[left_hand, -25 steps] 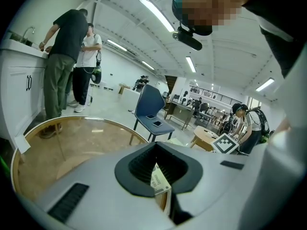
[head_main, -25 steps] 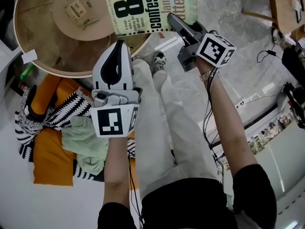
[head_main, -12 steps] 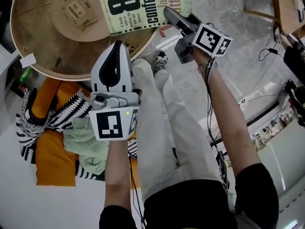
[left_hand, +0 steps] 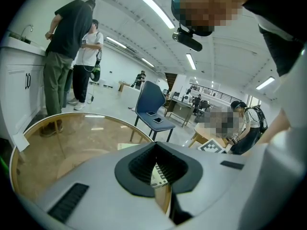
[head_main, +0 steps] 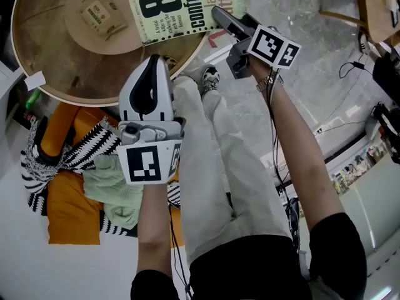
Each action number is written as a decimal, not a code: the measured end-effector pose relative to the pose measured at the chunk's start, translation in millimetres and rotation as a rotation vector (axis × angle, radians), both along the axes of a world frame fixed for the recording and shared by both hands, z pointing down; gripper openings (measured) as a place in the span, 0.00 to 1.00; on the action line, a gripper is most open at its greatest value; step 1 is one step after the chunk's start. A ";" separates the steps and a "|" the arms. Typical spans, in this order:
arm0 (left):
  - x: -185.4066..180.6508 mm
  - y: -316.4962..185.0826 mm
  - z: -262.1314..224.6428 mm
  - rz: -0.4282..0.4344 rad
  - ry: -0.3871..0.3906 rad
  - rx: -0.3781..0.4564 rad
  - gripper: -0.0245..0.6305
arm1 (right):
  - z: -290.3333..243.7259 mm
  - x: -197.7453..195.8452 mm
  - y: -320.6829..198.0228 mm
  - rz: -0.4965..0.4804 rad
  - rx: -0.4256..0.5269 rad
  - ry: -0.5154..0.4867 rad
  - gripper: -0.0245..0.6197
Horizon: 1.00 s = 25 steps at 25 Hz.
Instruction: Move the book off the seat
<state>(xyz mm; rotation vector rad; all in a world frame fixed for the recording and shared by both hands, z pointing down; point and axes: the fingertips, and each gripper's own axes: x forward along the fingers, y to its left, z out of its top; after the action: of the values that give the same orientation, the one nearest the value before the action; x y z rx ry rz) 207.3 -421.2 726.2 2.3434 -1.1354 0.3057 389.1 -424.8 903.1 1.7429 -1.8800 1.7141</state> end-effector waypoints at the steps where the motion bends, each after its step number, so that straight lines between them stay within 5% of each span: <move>1: 0.3 0.3 -0.3 0.000 0.001 0.000 0.05 | -0.3 1.0 -0.5 -0.004 -0.001 0.013 0.64; 10: 1.4 5.4 -7.0 0.001 0.003 0.008 0.05 | -19.4 7.6 -6.9 -0.152 0.044 0.298 0.64; 25: -8.3 26.4 -52.0 -0.053 -0.023 0.064 0.05 | -84.1 1.8 5.1 -0.158 0.121 0.286 0.64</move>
<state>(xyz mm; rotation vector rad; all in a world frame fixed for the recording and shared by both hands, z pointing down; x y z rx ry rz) 199.1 -394.9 674.2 2.3663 -1.2337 0.2821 390.9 -419.6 819.0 1.7179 -1.9638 1.2469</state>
